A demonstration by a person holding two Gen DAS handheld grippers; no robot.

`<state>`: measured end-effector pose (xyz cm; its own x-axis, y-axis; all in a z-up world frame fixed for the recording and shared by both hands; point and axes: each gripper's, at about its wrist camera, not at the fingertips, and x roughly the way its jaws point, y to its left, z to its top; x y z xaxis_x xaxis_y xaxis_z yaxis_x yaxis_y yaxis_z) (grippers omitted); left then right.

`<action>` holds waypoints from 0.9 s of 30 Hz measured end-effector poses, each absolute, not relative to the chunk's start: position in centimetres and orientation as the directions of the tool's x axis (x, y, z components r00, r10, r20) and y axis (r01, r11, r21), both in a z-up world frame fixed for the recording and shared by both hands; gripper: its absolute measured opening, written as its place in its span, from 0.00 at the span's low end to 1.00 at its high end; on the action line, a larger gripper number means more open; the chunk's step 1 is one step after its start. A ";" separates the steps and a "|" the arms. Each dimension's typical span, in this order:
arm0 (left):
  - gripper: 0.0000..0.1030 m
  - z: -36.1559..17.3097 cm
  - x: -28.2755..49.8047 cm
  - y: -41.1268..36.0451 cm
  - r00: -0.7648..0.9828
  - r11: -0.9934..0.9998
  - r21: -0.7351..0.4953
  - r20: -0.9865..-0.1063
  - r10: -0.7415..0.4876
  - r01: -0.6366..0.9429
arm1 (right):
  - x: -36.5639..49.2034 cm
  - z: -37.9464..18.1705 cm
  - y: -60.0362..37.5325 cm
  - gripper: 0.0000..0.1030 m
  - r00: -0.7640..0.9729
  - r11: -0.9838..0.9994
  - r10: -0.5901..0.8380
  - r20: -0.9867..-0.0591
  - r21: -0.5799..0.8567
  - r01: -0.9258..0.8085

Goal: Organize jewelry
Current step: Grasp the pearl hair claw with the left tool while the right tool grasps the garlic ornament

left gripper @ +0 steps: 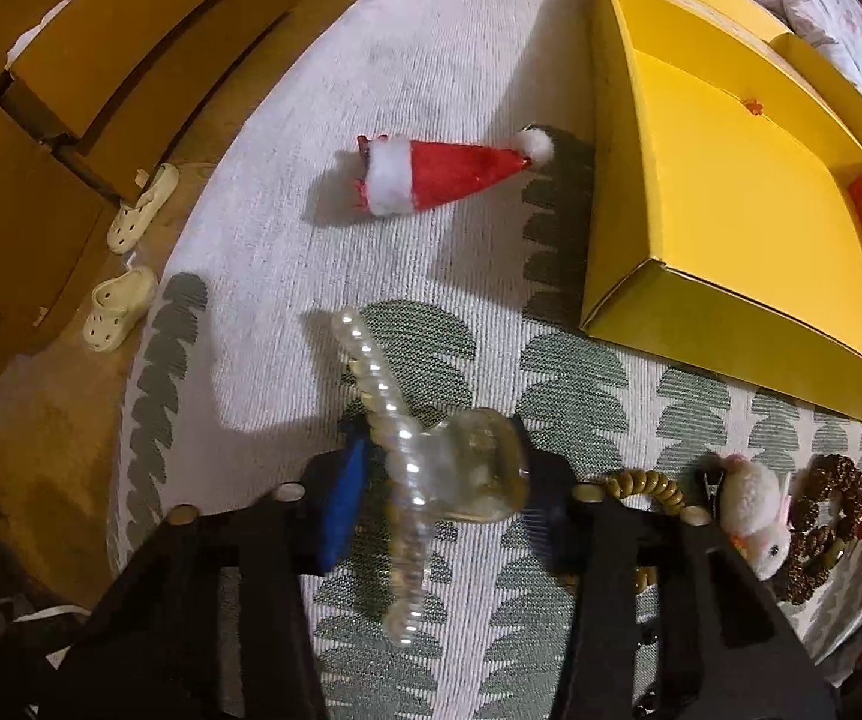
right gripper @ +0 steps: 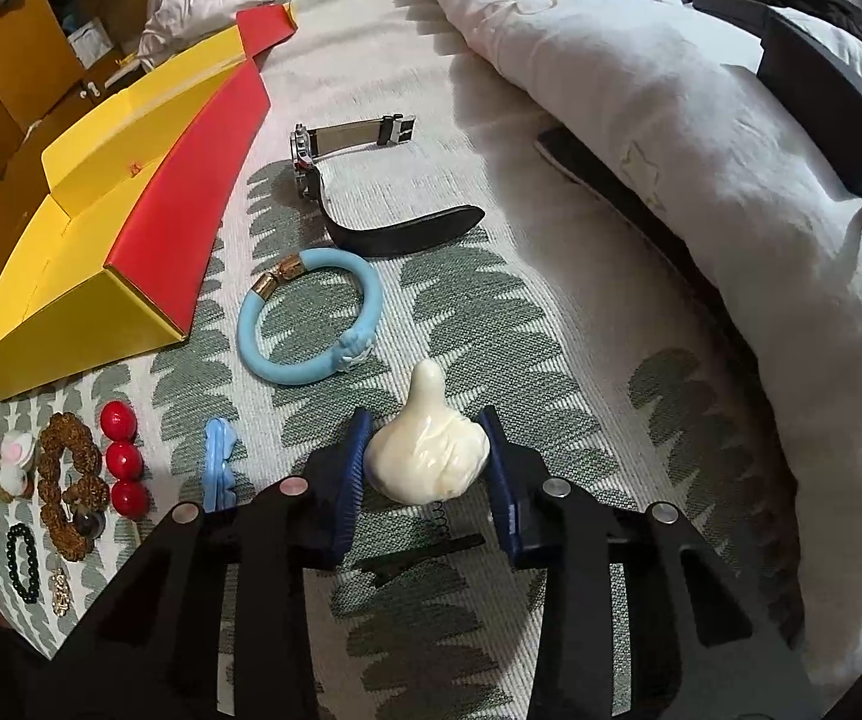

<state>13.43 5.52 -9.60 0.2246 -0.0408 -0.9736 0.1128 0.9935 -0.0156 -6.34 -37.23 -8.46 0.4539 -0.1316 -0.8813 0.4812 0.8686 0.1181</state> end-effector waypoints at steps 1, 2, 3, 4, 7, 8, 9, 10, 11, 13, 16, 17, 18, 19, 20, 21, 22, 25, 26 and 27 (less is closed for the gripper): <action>0.42 -9.6 13.4 5.7 0.224 0.994 -0.025 -0.973 -0.049 0.110 | -6.4 -8.4 -37.3 0.35 0.457 0.866 -0.128 -0.880 0.125 0.484; 0.42 -9.6 13.5 5.8 0.223 0.994 -0.031 -0.973 -0.055 0.107 | -6.4 -8.4 -37.3 0.35 0.459 0.866 -0.127 -0.879 0.127 0.483; 0.41 -9.7 13.5 6.0 0.222 0.994 -0.039 -0.973 -0.061 0.105 | -6.5 -8.3 -37.4 0.35 0.464 0.865 -0.123 -0.877 0.135 0.484; 0.41 -9.7 13.5 6.3 0.222 0.993 -0.048 -0.973 -0.070 0.104 | -6.6 -8.2 -37.4 0.35 0.468 0.864 -0.120 -0.876 0.140 0.484; 0.40 -9.5 13.3 6.6 0.220 0.991 -0.079 -0.970 -0.101 0.106 | -6.8 -7.9 -37.3 0.35 0.479 0.864 -0.115 -0.871 0.150 0.480; 0.40 -9.3 13.2 6.8 0.219 0.990 -0.095 -0.969 -0.117 0.108 | -6.9 -7.8 -37.2 0.35 0.482 0.864 -0.114 -0.869 0.153 0.479; 0.40 -9.1 13.1 6.9 0.220 0.988 -0.107 -0.967 -0.129 0.109 | -7.1 -7.6 -37.2 0.35 0.488 0.864 -0.116 -0.865 0.154 0.480; 0.39 -8.8 13.0 7.0 0.226 0.987 -0.115 -0.964 -0.138 0.114 | -7.3 -7.3 -37.1 0.35 0.494 0.864 -0.120 -0.861 0.155 0.480; 0.39 -8.5 12.8 7.1 0.236 0.986 -0.116 -0.961 -0.142 0.118 | -7.5 -7.0 -37.0 0.35 0.504 0.863 -0.122 -0.855 0.159 0.480; 0.39 -8.1 12.6 7.5 0.249 0.986 -0.120 -0.957 -0.147 0.119 | -7.8 -6.8 -37.1 0.35 0.512 0.861 -0.124 -0.850 0.164 0.481; 0.39 -7.7 12.3 7.6 0.258 0.984 -0.134 -0.953 -0.161 0.120 | -8.2 -6.6 -37.2 0.35 0.516 0.859 -0.130 -0.847 0.164 0.485; 0.39 -7.6 12.3 7.8 0.261 0.983 -0.137 -0.951 -0.164 0.119 | -8.4 -6.5 -37.3 0.35 0.521 0.856 -0.127 -0.844 0.172 0.488; 0.39 -7.6 12.2 8.0 0.263 0.983 -0.140 -0.950 -0.167 0.118 | -8.4 -6.5 -37.3 0.35 0.519 0.856 -0.129 -0.845 0.169 0.488; 0.38 -7.4 12.1 8.1 0.267 0.982 -0.143 -0.948 -0.171 0.120 | -8.4 -6.4 -37.3 0.35 0.522 0.855 -0.132 -0.843 0.169 0.489; 0.38 -7.3 12.1 8.1 0.269 0.981 -0.149 -0.947 -0.177 0.121 | -8.5 -6.4 -37.3 0.35 0.524 0.854 -0.133 -0.841 0.171 0.491; 0.38 -6.8 11.8 7.6 0.271 0.980 -0.155 -0.945 -0.184 0.124 | -8.5 -6.3 -37.3 0.35 0.525 0.855 -0.133 -0.841 0.170 0.490; 0.38 -6.5 11.6 7.5 0.276 0.979 -0.160 -0.942 -0.191 0.129 | -8.6 -6.2 -37.2 0.35 0.529 0.855 -0.133 -0.838 0.173 0.489; 0.38 -5.8 11.3 7.4 0.289 0.977 -0.167 -0.936 -0.199 0.131 | -8.7 -6.0 -37.1 0.35 0.535 0.855 -0.131 -0.834 0.178 0.487; 0.38 -5.7 11.3 7.4 0.291 0.977 -0.170 -0.935 -0.201 0.131 | -8.8 -6.0 -37.0 0.35 0.536 0.856 -0.132 -0.834 0.177 0.486; 0.38 -5.5 11.2 7.5 0.294 0.976 -0.172 -0.934 -0.204 0.131 | -8.8 -5.9 -37.0 0.35 0.536 0.857 -0.135 -0.833 0.174 0.485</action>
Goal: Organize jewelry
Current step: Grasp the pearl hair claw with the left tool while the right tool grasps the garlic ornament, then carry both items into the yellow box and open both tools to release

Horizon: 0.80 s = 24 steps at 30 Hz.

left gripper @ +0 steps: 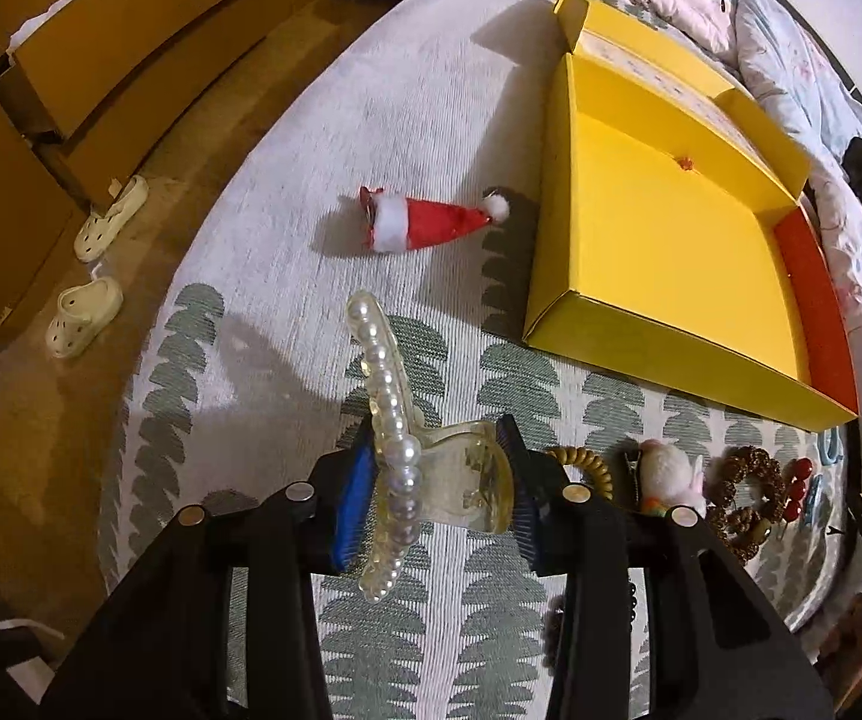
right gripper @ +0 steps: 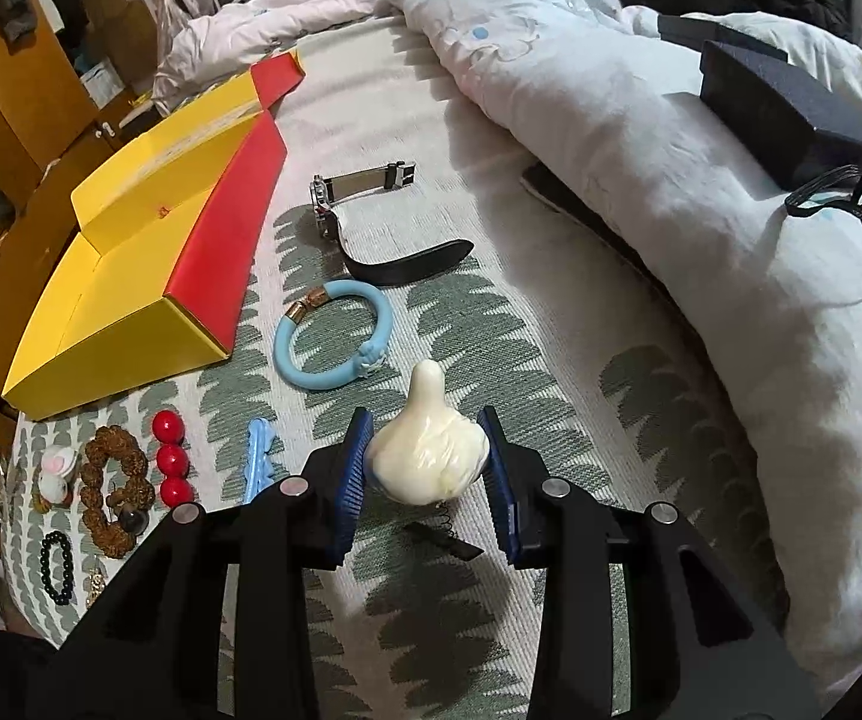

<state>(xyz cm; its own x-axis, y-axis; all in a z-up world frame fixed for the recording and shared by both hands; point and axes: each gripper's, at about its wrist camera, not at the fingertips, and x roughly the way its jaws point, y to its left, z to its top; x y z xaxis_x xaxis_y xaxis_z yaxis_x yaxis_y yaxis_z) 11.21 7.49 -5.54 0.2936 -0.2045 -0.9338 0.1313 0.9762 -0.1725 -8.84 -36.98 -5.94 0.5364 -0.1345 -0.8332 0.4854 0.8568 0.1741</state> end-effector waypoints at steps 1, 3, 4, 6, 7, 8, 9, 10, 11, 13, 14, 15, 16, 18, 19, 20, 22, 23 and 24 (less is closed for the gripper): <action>0.38 -5.5 11.2 7.5 0.295 0.976 -0.176 -0.933 -0.207 0.130 | -8.9 -5.9 -37.0 0.35 0.540 0.856 -0.136 -0.831 0.176 0.486; 0.38 -5.2 10.8 7.6 0.299 0.974 -0.185 -0.929 -0.217 0.132 | -9.0 -5.7 -36.9 0.35 0.545 0.856 -0.136 -0.827 0.179 0.485; 0.38 -5.0 10.8 7.6 0.305 0.973 -0.187 -0.927 -0.220 0.133 | -9.2 -5.4 -36.9 0.35 0.553 0.855 -0.139 -0.822 0.182 0.485; 0.38 -4.6 10.7 7.8 0.316 0.972 -0.190 -0.922 -0.224 0.136 | -9.3 -5.1 -36.8 0.35 0.561 0.857 -0.139 -0.816 0.185 0.481; 0.38 -4.2 10.6 8.0 0.322 0.971 -0.194 -0.918 -0.229 0.138 | -9.4 -4.7 -36.7 0.35 0.572 0.856 -0.142 -0.808 0.190 0.482; 0.38 -3.9 10.5 8.0 0.329 0.970 -0.200 -0.914 -0.237 0.141 | -9.5 -4.3 -36.6 0.35 0.581 0.857 -0.143 -0.802 0.193 0.478; 0.38 -3.6 10.5 8.0 0.335 0.969 -0.204 -0.911 -0.241 0.143 | -9.5 -4.1 -36.5 0.35 0.586 0.860 -0.142 -0.798 0.194 0.473; 0.38 -3.1 10.3 8.0 0.345 0.967 -0.208 -0.906 -0.247 0.147 | -9.6 -3.5 -36.2 0.35 0.599 0.862 -0.143 -0.788 0.198 0.466; 0.38 -2.6 10.2 8.0 0.354 0.966 -0.211 -0.901 -0.252 0.151 | -9.5 -3.0 -36.0 0.35 0.608 0.864 -0.144 -0.781 0.200 0.462; 0.38 -1.5 10.2 7.7 0.369 0.962 -0.220 -0.891 -0.265 0.160 | -9.4 -1.8 -35.3 0.35 0.626 0.875 -0.140 -0.767 0.200 0.442; 0.38 -1.0 10.2 7.5 0.375 0.961 -0.223 -0.886 -0.271 0.166 | -9.2 -1.1 -35.0 0.35 0.640 0.879 -0.135 -0.756 0.207 0.430; 0.38 -0.5 10.1 7.2 0.381 0.959 -0.225 -0.882 -0.277 0.174 | -9.0 -0.5 -34.6 0.35 0.650 0.884 -0.127 -0.749 0.212 0.417; 0.38 0.1 10.1 6.8 0.389 0.956 -0.231 -0.876 -0.286 0.184 | -8.7 0.3 -34.1 0.35 0.659 0.892 -0.121 -0.742 0.210 0.400; 0.38 1.3 10.5 5.6 0.394 0.949 -0.236 -0.868 -0.303 0.210 | -7.6 2.0 -32.9 0.35 0.684 0.908 -0.095 -0.723 0.220 0.358; 0.38 1.7 10.6 5.1 0.394 0.947 -0.234 -0.867 -0.306 0.221 | -6.9 2.7 -32.4 0.35 0.695 0.914 -0.070 -0.716 0.234 0.332; 0.38 2.0 10.9 4.5 0.393 0.946 -0.231 -0.867 -0.307 0.230 | -6.4 3.1 -32.1 0.35 0.703 0.916 -0.055 -0.709 0.244 0.317; 0.38 2.9 11.5 3.0 0.394 0.942 -0.221 -0.866 -0.309 0.254 | -4.4 4.3 -30.9 0.35 0.711 0.929 -0.025 -0.703 0.245 0.276; 0.38 3.2 11.8 2.2 0.393 0.938 -0.219 -0.864 -0.314 0.268 | -3.5 4.8 -30.3 0.35 0.715 0.934 -0.011 -0.699 0.248 0.257; 0.38 3.5 12.0 1.6 0.391 0.935 -0.220 -0.864 -0.319 0.277 | -2.0 5.2 -29.6 0.35 0.715 0.939 0.018 -0.699 0.257 0.227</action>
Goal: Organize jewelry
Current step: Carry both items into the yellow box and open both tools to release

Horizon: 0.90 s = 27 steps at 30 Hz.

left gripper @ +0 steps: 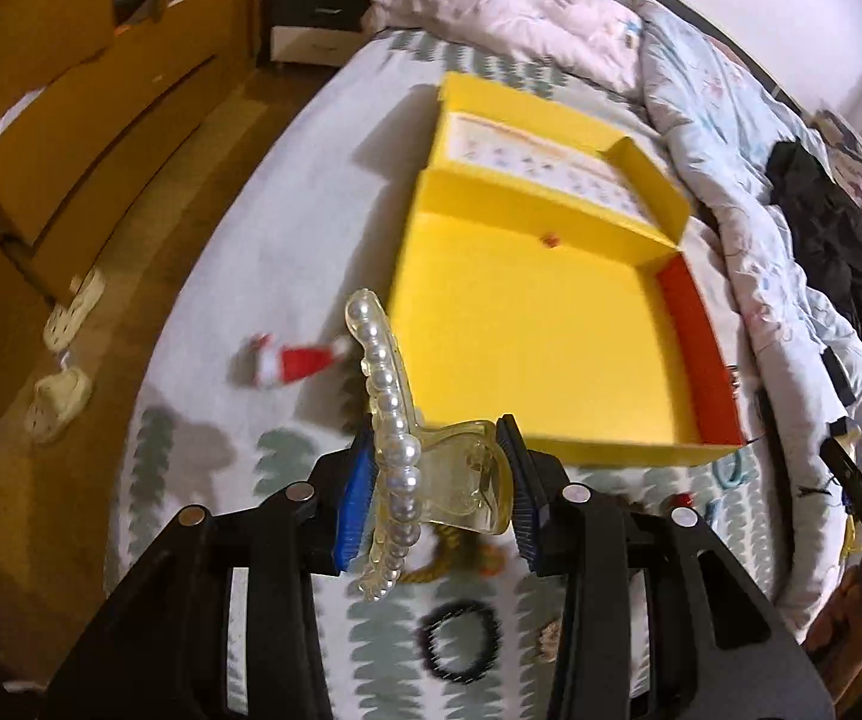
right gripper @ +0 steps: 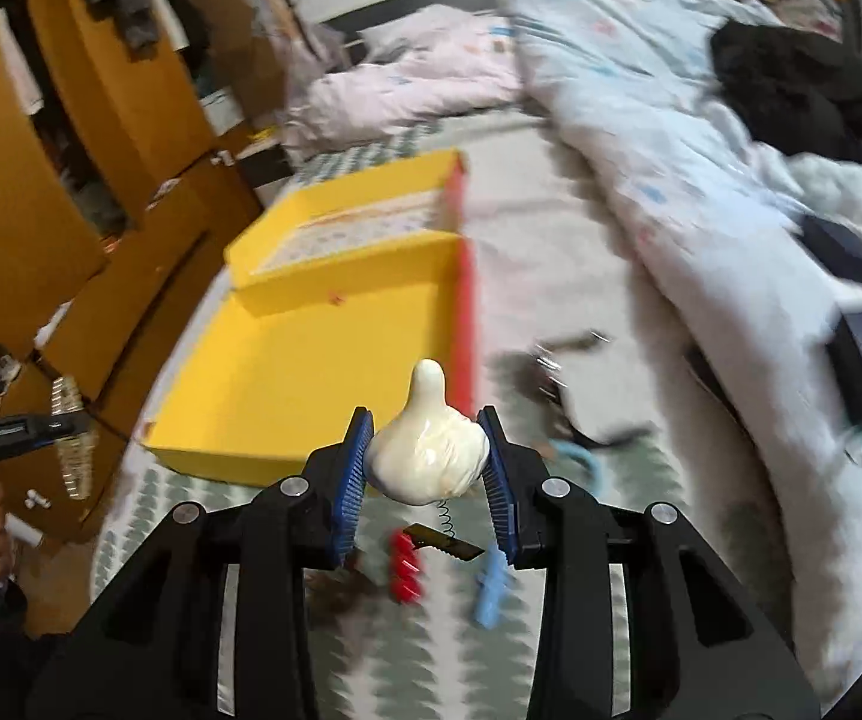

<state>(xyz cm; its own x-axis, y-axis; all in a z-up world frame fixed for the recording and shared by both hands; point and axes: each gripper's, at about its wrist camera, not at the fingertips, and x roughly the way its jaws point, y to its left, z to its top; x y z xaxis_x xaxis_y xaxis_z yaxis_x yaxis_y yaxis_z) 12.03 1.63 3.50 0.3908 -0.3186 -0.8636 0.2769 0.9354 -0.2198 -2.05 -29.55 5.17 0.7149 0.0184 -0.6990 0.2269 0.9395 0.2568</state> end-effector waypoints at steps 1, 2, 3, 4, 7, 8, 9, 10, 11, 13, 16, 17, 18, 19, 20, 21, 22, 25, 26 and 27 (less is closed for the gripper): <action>0.38 3.8 12.5 0.7 0.386 0.933 -0.218 -0.864 -0.322 0.288 | -1.2 5.3 -29.1 0.35 0.714 0.942 0.033 -0.700 0.260 0.211; 0.38 3.9 13.1 -0.2 0.383 0.930 -0.212 -0.866 -0.321 0.299 | -0.1 5.5 -28.5 0.35 0.713 0.946 0.047 -0.700 0.260 0.193; 0.38 4.0 13.7 -1.2 0.379 0.928 -0.208 -0.869 -0.320 0.308 | 1.6 5.6 -27.8 0.35 0.706 0.951 0.065 -0.705 0.259 0.171; 0.38 4.0 14.4 -1.9 0.374 0.927 -0.206 -0.871 -0.320 0.314 | 2.6 5.7 -27.4 0.35 0.702 0.952 0.080 -0.708 0.263 0.156; 0.38 3.7 16.4 -4.1 0.360 0.922 -0.200 -0.877 -0.320 0.333 | 6.3 5.2 -26.1 0.35 0.680 0.956 0.123 -0.723 0.270 0.114; 0.39 3.4 17.2 -4.8 0.355 0.922 -0.196 -0.880 -0.316 0.334 | 7.7 4.9 -25.7 0.35 0.670 0.958 0.130 -0.731 0.266 0.104; 0.38 3.2 17.7 -5.2 0.351 0.922 -0.194 -0.882 -0.314 0.335 | 8.7 4.7 -25.4 0.35 0.662 0.960 0.134 -0.738 0.262 0.097; 0.38 2.7 18.6 -5.9 0.345 0.923 -0.194 -0.886 -0.311 0.333 | 10.2 4.4 -25.2 0.35 0.652 0.962 0.142 -0.745 0.259 0.087; 0.38 2.2 19.3 -6.3 0.338 0.924 -0.196 -0.889 -0.309 0.329 | 11.2 4.1 -25.1 0.35 0.644 0.963 0.149 -0.750 0.259 0.079; 0.38 1.1 20.8 -7.4 0.317 0.923 -0.204 -0.896 -0.310 0.327 | 13.7 3.2 -25.2 0.35 0.622 0.962 0.167 -0.765 0.265 0.067; 0.39 -0.7 23.1 -8.9 0.282 0.925 -0.208 -0.911 -0.302 0.319 | 16.9 1.5 -25.6 0.35 0.590 0.960 0.183 -0.786 0.272 0.064; 0.39 -1.2 23.6 -9.3 0.274 0.926 -0.206 -0.915 -0.297 0.317 | 17.8 0.9 -25.7 0.35 0.578 0.960 0.187 -0.794 0.272 0.063; 0.39 -1.5 24.0 -9.6 0.269 0.926 -0.204 -0.917 -0.294 0.317 | 18.5 0.3 -25.9 0.35 0.570 0.958 0.194 -0.798 0.278 0.064; 0.39 -2.2 24.6 -10.1 0.261 0.926 -0.203 -0.920 -0.291 0.317 | 19.4 -0.5 -25.9 0.35 0.555 0.958 0.198 -0.808 0.279 0.065; 0.39 -2.8 25.1 -10.5 0.254 0.927 -0.202 -0.923 -0.288 0.317 | 19.9 -1.0 -25.9 0.35 0.546 0.959 0.197 -0.814 0.276 0.065; 0.39 -3.3 25.5 -10.9 0.248 0.928 -0.197 -0.927 -0.282 0.317 | 20.5 -1.6 -25.9 0.35 0.540 0.959 0.199 -0.818 0.276 0.065; 0.39 -4.0 25.9 -11.3 0.240 0.929 -0.192 -0.931 -0.275 0.317 | 21.3 -2.4 -26.0 0.35 0.527 0.957 0.205 -0.825 0.281 0.067; 0.39 -5.8 27.0 -12.0 0.211 0.930 -0.190 -0.941 -0.264 0.313 | 23.2 -4.5 -26.6 0.35 0.497 0.957 0.198 -0.845 0.276 0.087; 0.39 -6.1 27.2 -12.1 0.207 0.931 -0.190 -0.943 -0.261 0.312 | 23.6 -5.0 -26.7 0.35 0.490 0.957 0.199 -0.849 0.277 0.091; 0.39 -6.5 27.4 -12.1 0.204 0.932 -0.188 -0.944 -0.258 0.309 | 23.9 -5.4 -26.8 0.35 0.486 0.955 0.202 -0.850 0.280 0.093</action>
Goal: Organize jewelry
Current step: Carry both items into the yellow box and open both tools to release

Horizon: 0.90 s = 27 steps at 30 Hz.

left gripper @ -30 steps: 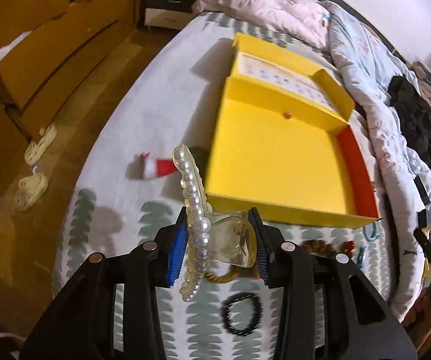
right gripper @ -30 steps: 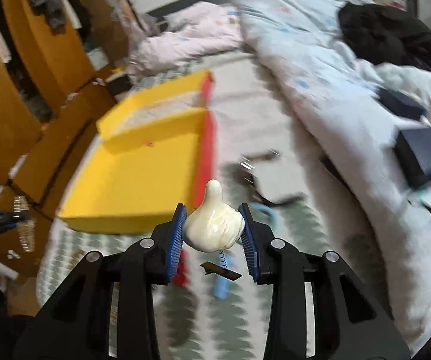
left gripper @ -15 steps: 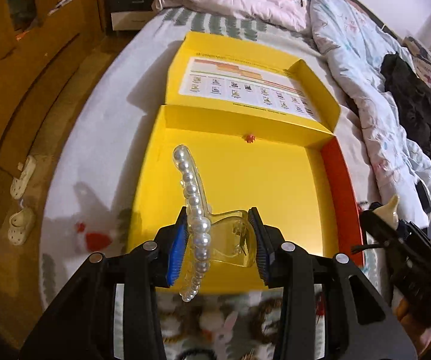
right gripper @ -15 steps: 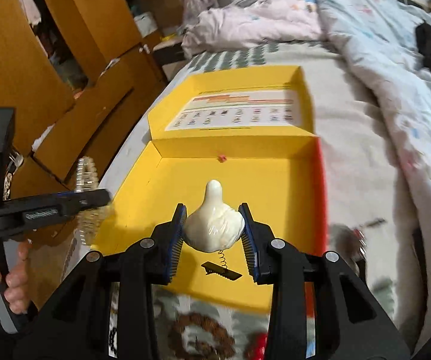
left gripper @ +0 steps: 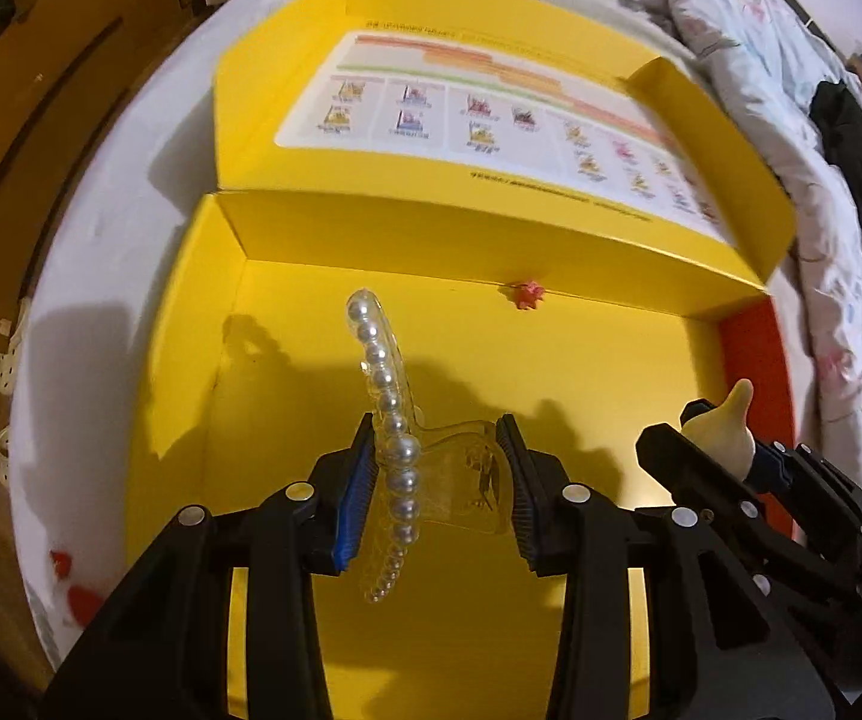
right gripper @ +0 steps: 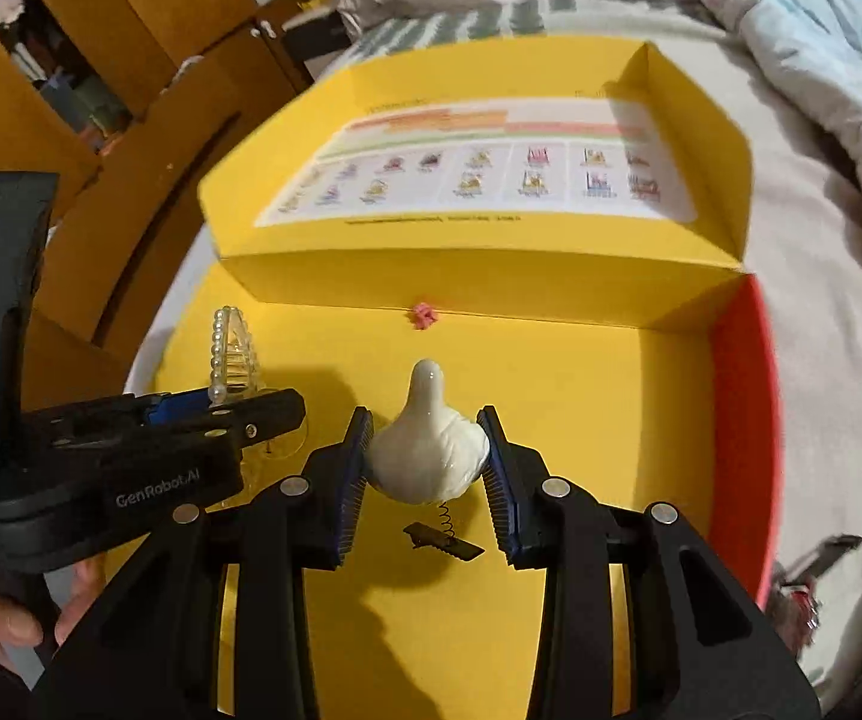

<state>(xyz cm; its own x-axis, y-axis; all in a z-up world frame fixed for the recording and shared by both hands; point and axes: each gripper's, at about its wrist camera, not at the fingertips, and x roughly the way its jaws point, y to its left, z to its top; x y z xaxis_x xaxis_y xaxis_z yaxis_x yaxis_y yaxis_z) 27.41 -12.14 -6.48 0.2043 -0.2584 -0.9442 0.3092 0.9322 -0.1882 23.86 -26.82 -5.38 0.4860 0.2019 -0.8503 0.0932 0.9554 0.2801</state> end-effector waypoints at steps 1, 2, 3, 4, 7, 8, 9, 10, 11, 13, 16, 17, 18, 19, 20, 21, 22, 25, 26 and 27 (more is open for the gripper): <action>0.39 -6.8 27.7 -12.3 0.202 0.933 -0.187 -0.945 -0.256 0.307 | 24.3 -5.9 -26.9 0.35 0.478 0.954 0.207 -0.854 0.283 0.094; 0.39 -7.1 27.9 -12.3 0.201 0.934 -0.188 -0.945 -0.256 0.304 | 24.6 -6.3 -27.0 0.35 0.473 0.953 0.208 -0.856 0.285 0.098; 0.39 -7.2 28.0 -12.4 0.202 0.934 -0.189 -0.945 -0.257 0.303 | 24.8 -6.6 -27.1 0.35 0.470 0.953 0.205 -0.859 0.284 0.104; 0.39 -7.3 28.3 -12.5 0.205 0.934 -0.193 -0.943 -0.261 0.300 | 25.1 -6.7 -27.1 0.35 0.467 0.954 0.201 -0.861 0.281 0.107; 0.39 -7.5 28.6 -12.5 0.212 0.933 -0.201 -0.939 -0.270 0.297 | 26.0 -7.3 -27.3 0.35 0.455 0.955 0.194 -0.869 0.274 0.116; 0.39 -7.5 28.6 -12.5 0.217 0.934 -0.201 -0.938 -0.271 0.297 | 26.2 -7.5 -27.3 0.35 0.453 0.957 0.186 -0.872 0.266 0.119; 0.39 -7.5 28.6 -12.5 0.223 0.933 -0.199 -0.936 -0.271 0.301 | 26.4 -7.7 -27.3 0.35 0.450 0.957 0.184 -0.874 0.264 0.121; 0.39 -7.7 28.7 -12.4 0.224 0.932 -0.199 -0.936 -0.272 0.302 | 26.5 -7.8 -27.3 0.35 0.448 0.956 0.185 -0.875 0.265 0.123; 0.39 -7.8 28.8 -12.3 0.221 0.932 -0.202 -0.936 -0.274 0.301 | 26.5 -7.9 -27.4 0.35 0.445 0.956 0.182 -0.877 0.263 0.127; 0.39 -8.1 29.1 -12.1 0.218 0.932 -0.205 -0.936 -0.275 0.299 | 26.7 -8.3 -27.4 0.35 0.438 0.957 0.175 -0.882 0.257 0.135; 0.39 -8.5 29.3 -11.8 0.211 0.933 -0.202 -0.939 -0.271 0.298 | 26.8 -9.0 -27.4 0.36 0.428 0.956 0.172 -0.887 0.255 0.144; 0.39 -8.6 29.4 -11.7 0.208 0.933 -0.204 -0.939 -0.272 0.297 | 26.8 -9.0 -27.6 0.37 0.434 0.955 0.170 -0.885 0.257 0.150; 0.39 -8.7 29.3 -11.5 0.205 0.932 -0.209 -0.939 -0.276 0.297 | 26.8 -9.0 -27.7 0.39 0.436 0.954 0.168 -0.884 0.258 0.154; 0.39 -8.7 29.4 -11.4 0.202 0.931 -0.212 -0.939 -0.279 0.298 | 26.8 -9.0 -27.9 0.40 0.439 0.952 0.169 -0.883 0.262 0.161; 0.39 -8.7 29.5 -11.4 0.202 0.930 -0.216 -0.938 -0.283 0.298 | 26.8 -9.0 -28.0 0.41 0.440 0.949 0.169 -0.882 0.266 0.167; 0.40 -8.7 29.7 -11.6 0.204 0.929 -0.219 -0.936 -0.286 0.297 | 26.8 -9.0 -28.2 0.43 0.440 0.948 0.167 -0.882 0.267 0.175; 0.42 -8.5 29.7 -11.4 0.208 0.929 -0.222 -0.934 -0.290 0.297 | 26.7 -8.8 -28.5 0.43 0.444 0.945 0.167 -0.881 0.272 0.183; 0.62 -7.8 29.7 -11.0 0.226 0.923 -0.236 -0.924 -0.310 0.303 | 26.2 -7.9 -29.0 0.48 0.465 0.944 0.159 -0.871 0.272 0.187; 0.65 -7.3 29.6 -11.0 0.240 0.922 -0.237 -0.918 -0.315 0.305 | 26.0 -7.4 -29.1 0.50 0.474 0.944 0.154 -0.867 0.271 0.189; 0.68 -7.0 29.5 -11.0 0.250 0.921 -0.239 -0.914 -0.321 0.308 | 25.7 -7.0 -29.3 0.52 0.483 0.944 0.151 -0.862 0.271 0.189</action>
